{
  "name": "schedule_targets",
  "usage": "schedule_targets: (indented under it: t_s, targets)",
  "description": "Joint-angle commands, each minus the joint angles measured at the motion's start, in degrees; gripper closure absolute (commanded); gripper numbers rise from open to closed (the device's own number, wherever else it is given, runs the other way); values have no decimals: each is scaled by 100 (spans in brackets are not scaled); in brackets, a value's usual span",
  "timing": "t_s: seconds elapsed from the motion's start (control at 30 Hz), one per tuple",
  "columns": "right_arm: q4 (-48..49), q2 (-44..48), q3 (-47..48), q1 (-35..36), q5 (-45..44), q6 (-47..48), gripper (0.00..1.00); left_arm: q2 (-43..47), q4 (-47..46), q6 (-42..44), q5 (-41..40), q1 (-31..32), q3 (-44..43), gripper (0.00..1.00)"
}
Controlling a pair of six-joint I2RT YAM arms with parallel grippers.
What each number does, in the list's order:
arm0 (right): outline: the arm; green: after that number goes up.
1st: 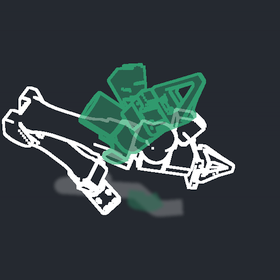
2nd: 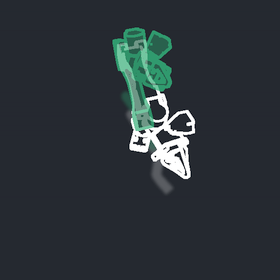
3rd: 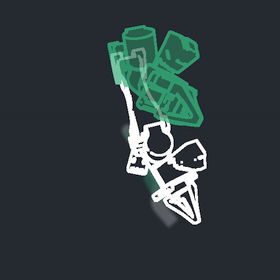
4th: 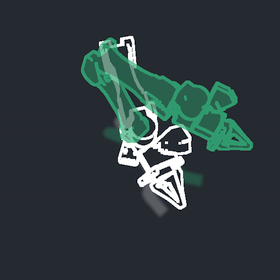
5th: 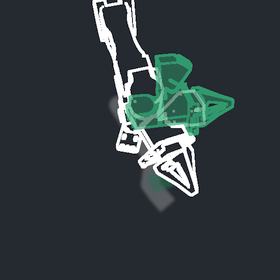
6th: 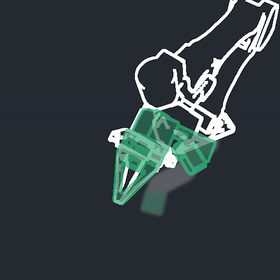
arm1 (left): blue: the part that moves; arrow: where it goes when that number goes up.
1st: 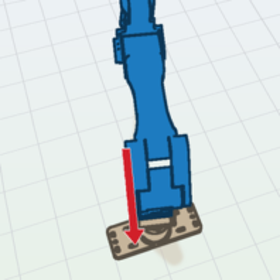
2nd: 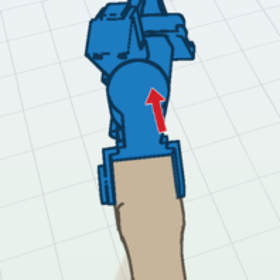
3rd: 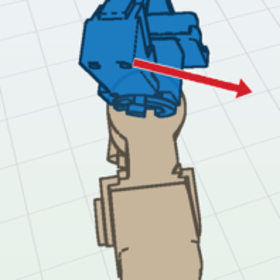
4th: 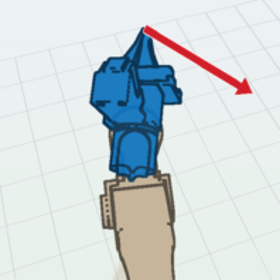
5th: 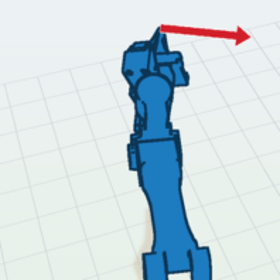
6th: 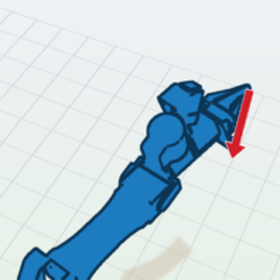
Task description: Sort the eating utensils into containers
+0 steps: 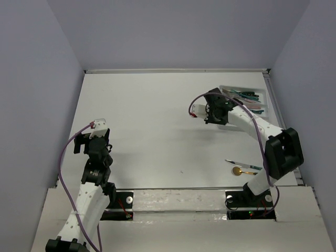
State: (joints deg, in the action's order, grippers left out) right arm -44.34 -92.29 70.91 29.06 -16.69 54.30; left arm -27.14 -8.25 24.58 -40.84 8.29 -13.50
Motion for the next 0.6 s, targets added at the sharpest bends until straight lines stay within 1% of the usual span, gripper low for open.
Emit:
schedule_targets:
  t_s: [0.0,0.07,0.1,0.2,0.33,0.43,0.57]
  targets:
    - [12,45,11,-839,-142,1670,100,94,-361,3,-170,41,84,1]
    - [39,10,-34,-1303,-90,1872,100,112,-361,12,-205,49,75,1]
    - [48,35,-16,-1419,-46,1926,100,121,-361,12,-214,76,84,1]
    - [459,123,72,-1833,402,2180,100,121,-353,3,-223,128,93,1]
    - [855,-34,-218,-2123,-1,2909,100,129,-361,12,-240,155,93,1]
    - [1180,-52,-323,-2421,192,3077,100,138,-361,12,-258,164,93,1]
    - [1461,-166,-622,-2800,-79,3726,100,130,-361,21,-267,172,102,1]
